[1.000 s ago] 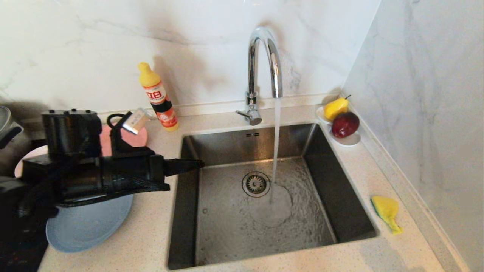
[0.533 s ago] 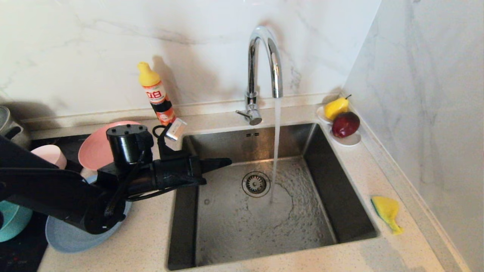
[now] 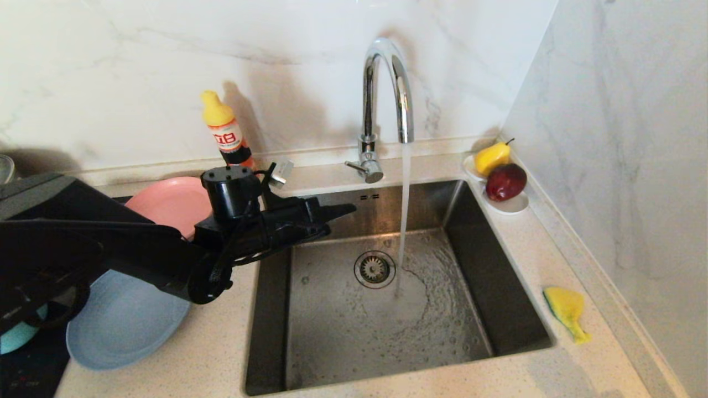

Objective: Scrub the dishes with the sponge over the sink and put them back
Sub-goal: Turn off the faucet

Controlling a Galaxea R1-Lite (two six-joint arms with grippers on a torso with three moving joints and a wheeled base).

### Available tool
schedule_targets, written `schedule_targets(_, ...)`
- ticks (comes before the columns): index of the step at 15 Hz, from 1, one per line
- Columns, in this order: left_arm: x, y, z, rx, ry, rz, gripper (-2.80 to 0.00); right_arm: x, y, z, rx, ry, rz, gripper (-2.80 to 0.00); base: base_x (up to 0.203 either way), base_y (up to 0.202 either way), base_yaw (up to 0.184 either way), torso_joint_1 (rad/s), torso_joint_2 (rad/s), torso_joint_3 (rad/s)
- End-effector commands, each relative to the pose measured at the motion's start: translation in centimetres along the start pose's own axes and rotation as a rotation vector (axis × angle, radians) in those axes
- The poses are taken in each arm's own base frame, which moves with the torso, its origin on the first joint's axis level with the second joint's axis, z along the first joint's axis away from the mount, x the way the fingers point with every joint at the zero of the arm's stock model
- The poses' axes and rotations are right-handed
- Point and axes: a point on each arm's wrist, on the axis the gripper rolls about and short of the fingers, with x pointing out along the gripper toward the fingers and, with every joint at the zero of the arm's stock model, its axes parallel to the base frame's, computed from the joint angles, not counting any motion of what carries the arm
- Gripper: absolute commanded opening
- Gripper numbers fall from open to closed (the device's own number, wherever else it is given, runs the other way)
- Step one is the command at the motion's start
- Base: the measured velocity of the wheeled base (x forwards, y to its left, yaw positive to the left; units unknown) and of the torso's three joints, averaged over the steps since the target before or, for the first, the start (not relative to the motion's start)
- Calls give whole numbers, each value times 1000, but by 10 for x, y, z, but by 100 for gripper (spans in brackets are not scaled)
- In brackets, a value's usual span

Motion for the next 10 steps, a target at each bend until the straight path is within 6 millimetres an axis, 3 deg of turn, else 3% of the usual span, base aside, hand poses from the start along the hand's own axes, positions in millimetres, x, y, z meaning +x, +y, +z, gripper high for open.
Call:
schedule_targets(1,12,9,2,-12,-15,-5,-280,0,0,0,-1,1,1,-280,0,0,0,0,0,0)
schedule_targets(5,29,23,8,-32,-92,47,-280,0,0,0,-1,0,1,-280,0,0,0,0,0,0)
schedule_targets(10,35,17,28,-73,-155,15,-280,0,0,0,-1,0,1,-280,0,0,0,0,0,0)
